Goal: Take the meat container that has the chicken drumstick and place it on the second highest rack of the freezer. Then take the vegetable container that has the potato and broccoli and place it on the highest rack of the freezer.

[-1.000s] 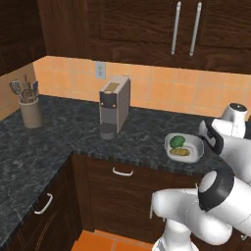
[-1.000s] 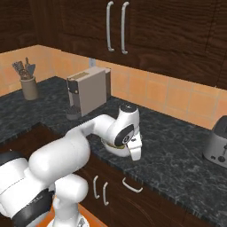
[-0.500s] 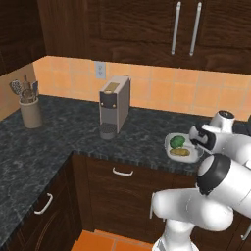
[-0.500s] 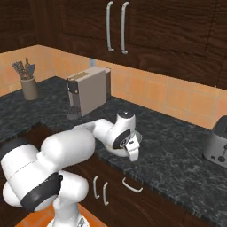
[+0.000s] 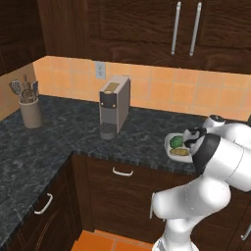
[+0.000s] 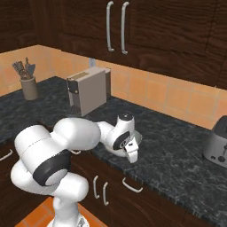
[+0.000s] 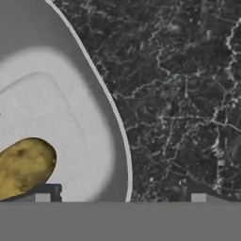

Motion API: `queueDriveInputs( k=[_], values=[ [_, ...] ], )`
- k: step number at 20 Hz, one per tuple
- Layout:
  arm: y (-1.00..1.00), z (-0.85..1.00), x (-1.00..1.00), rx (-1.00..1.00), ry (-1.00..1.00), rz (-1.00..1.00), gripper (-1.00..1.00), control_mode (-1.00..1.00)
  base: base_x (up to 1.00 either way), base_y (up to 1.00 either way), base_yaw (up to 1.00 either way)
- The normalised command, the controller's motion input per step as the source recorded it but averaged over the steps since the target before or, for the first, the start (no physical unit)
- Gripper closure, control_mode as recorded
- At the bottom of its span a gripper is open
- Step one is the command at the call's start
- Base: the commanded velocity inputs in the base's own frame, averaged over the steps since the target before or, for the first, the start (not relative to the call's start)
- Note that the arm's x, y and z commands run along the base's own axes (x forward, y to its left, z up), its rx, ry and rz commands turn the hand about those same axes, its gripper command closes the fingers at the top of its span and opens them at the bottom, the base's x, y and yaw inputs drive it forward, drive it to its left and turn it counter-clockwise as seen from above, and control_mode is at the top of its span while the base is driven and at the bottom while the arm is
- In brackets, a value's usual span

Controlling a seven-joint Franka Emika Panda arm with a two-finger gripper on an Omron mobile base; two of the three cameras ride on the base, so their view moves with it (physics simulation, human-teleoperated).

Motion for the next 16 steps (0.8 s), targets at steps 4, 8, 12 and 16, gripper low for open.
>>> queueDriveInputs(
  k=[4,8,12,16],
  values=[
    [0.00,-0.47,0.00,0.00,0.06,0.00,1.00,-1.00,0.00,0.00,0.00],
    [0.00,-0.32,0.00,0.00,0.01,0.00,1.00,-1.00,0.00,0.00,0.00],
    [0.00,-0.04,0.00,0.00,0.00,0.00,1.00,-1.00,0.00,0.00,0.00],
    [0.00,0.00,0.00,0.00,0.00,0.00,1.00,-1.00,0.00,0.00,0.00]
  ],
)
